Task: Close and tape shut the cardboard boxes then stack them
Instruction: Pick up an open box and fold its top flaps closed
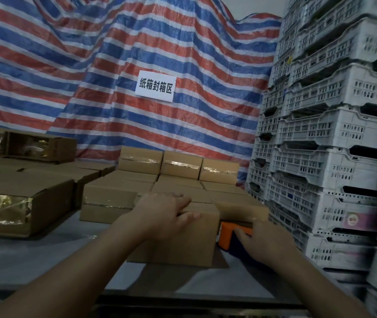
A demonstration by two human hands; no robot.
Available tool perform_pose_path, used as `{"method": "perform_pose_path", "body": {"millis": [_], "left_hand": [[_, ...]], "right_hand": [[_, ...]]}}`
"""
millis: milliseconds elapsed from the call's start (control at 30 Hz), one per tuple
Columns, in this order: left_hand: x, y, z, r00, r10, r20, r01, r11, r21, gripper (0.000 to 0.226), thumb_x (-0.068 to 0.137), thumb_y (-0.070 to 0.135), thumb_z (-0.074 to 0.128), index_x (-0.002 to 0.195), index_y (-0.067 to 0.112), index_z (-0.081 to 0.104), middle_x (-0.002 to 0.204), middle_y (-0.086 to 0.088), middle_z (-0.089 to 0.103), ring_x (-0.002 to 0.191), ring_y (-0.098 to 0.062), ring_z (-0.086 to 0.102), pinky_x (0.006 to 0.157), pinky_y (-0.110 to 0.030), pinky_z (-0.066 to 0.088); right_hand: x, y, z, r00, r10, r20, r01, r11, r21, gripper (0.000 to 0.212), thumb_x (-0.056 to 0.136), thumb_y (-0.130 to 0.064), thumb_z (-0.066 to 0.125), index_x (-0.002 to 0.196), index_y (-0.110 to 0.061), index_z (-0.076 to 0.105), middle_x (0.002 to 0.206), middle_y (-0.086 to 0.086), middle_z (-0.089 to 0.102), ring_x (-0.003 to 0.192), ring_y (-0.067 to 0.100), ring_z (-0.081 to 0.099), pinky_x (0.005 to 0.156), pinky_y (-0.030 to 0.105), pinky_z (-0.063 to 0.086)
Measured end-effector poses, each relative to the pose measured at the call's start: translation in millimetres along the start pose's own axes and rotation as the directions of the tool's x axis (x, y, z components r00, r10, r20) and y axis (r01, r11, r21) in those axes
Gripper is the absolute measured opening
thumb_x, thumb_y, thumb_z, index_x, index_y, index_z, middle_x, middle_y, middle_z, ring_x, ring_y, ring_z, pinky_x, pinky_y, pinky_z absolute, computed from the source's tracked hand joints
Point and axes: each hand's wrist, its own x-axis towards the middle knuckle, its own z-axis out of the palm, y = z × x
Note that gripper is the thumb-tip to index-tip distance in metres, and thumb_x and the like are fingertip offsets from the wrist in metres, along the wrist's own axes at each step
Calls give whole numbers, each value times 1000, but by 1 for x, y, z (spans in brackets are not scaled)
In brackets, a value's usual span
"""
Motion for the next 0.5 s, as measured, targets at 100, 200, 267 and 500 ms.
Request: {"method": "perform_pose_path", "body": {"millis": [100, 200, 267, 500], "left_hand": [[0, -1, 0, 1000, -1, 4, 1, 1000, 4, 71, 91, 73, 18, 152, 36, 24, 158, 6, 31, 141, -17, 33, 107, -41, 32], [-1, -1, -2, 1000, -6, 2, 6, 1000, 4, 71, 92, 73, 20, 152, 36, 24, 157, 6, 32, 141, -17, 34, 107, -41, 32], [-2, -1, -4, 1000, -9, 6, 9, 1000, -14, 71, 92, 73, 23, 151, 34, 27, 156, 6, 34, 140, -17, 36, 107, -41, 32], [1, -10, -18, 992, -59, 115, 116, 796, -594, 57, 98, 64, 25, 144, 33, 39, 136, 3, 54, 113, -9, 50, 99, -34, 34]], "right_hand": [[-5, 3, 18, 996, 85, -19, -85, 996, -38, 56, 93, -75, 34, 71, -26, 50, 72, -7, 52, 65, 13, 53, 55, 28, 39], [-4, 5, 28, 989, 99, -113, -103, 994, -26, 56, 89, -79, 32, 70, -29, 47, 68, -9, 49, 58, 10, 49, 50, 28, 36], [-1, 7, 29, 979, 121, -164, -127, 992, -26, 58, 87, -82, 32, 68, -28, 45, 64, -10, 47, 53, 8, 45, 47, 27, 34], [54, 4, -52, 946, 251, -206, -66, 770, 635, 74, 89, -75, 46, 51, -13, 55, 46, 4, 54, 45, 22, 52, 51, 27, 35]]}}
